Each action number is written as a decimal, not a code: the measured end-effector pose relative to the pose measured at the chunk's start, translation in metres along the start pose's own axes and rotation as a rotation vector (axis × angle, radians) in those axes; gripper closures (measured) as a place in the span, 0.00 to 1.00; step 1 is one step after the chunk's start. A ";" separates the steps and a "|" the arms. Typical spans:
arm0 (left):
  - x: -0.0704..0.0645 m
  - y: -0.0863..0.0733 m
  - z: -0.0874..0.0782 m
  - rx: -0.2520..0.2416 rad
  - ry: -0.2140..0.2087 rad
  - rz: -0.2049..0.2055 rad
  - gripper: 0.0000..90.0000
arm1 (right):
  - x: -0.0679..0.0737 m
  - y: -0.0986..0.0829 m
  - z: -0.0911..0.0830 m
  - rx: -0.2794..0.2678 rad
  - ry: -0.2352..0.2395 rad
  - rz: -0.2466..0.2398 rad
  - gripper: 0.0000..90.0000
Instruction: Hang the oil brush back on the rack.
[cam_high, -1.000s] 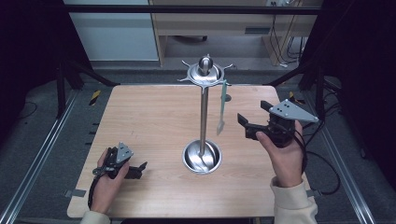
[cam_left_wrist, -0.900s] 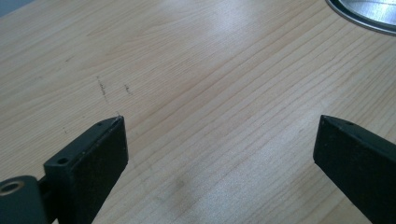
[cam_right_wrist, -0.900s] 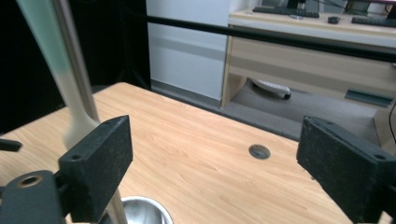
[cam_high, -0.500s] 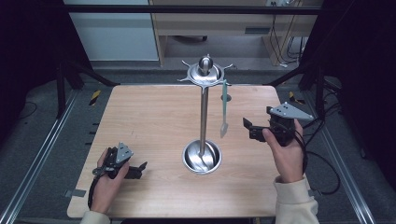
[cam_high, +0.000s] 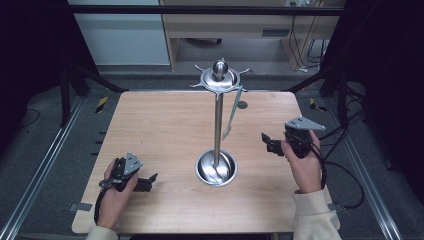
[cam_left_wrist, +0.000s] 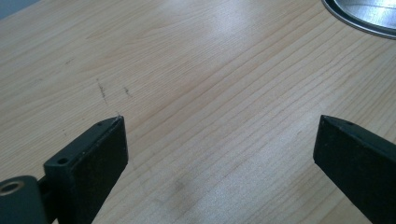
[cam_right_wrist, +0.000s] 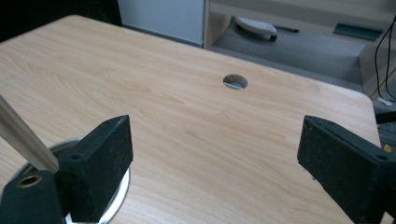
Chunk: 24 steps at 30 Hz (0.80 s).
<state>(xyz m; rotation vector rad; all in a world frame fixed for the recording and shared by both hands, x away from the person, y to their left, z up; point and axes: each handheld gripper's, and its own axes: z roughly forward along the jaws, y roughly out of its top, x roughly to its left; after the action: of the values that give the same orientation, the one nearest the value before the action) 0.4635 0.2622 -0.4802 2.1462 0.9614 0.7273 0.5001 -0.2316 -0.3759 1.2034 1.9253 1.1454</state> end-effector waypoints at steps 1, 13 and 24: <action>0.000 0.000 0.000 -0.001 0.000 -0.001 0.03 | 0.000 -0.002 0.002 0.007 -0.001 0.001 0.12; 0.000 0.000 0.000 -0.001 0.000 0.000 0.03 | -0.003 -0.025 0.023 0.046 -0.023 0.015 0.12; 0.000 0.000 0.000 0.001 0.001 0.002 0.03 | -0.003 -0.048 0.043 0.101 -0.008 0.009 0.13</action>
<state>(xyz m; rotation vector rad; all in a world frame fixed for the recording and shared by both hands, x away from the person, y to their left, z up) 0.4635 0.2619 -0.4803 2.1485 0.9603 0.7290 0.5172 -0.2297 -0.4385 1.2688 1.9944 1.0578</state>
